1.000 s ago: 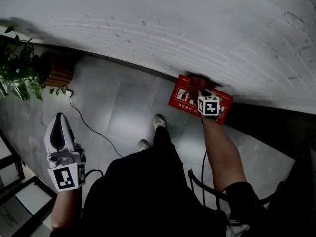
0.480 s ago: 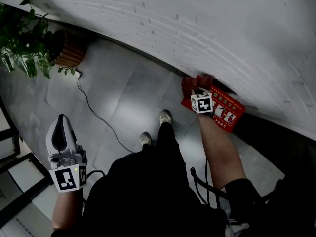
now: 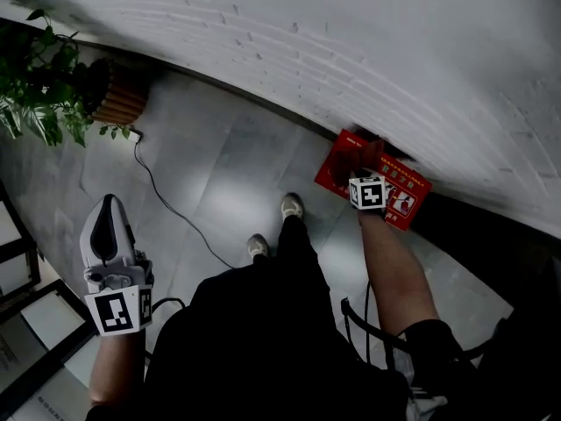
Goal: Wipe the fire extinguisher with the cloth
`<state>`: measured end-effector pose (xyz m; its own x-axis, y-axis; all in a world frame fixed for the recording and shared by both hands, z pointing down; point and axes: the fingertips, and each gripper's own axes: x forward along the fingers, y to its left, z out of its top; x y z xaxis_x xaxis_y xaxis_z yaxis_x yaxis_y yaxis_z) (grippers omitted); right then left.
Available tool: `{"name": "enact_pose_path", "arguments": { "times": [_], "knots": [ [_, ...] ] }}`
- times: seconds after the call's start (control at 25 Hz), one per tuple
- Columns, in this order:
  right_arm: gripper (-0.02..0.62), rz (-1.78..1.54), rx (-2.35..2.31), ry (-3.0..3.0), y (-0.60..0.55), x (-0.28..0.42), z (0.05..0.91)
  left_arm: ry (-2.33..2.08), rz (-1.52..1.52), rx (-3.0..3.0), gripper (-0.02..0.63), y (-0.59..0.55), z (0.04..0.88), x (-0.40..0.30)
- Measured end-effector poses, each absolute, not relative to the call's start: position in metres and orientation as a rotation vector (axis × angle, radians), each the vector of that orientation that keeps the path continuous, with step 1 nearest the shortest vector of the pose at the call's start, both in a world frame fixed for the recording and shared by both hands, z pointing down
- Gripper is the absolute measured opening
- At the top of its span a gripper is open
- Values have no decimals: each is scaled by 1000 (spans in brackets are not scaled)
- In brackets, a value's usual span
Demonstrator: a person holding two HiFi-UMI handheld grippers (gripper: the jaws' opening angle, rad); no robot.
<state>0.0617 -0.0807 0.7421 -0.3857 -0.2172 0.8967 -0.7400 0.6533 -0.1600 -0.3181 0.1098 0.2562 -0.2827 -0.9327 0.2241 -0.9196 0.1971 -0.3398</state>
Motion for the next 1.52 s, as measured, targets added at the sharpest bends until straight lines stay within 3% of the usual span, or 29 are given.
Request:
{"name": "enact_pose_path", "arguments": {
  "times": [0.92, 1.24, 1.52],
  "knots": [
    [35, 886, 1231, -1675, -50, 286, 726, 2051, -543, -2259, 0, -11, 261, -235],
    [35, 851, 1255, -1610, -46, 320, 726, 2044, -561, -2249, 0, -2, 267, -238],
    [35, 702, 1189, -1761, -74, 262, 699, 2141, -494, -2180, 0, 23, 261, -255]
  ]
}}
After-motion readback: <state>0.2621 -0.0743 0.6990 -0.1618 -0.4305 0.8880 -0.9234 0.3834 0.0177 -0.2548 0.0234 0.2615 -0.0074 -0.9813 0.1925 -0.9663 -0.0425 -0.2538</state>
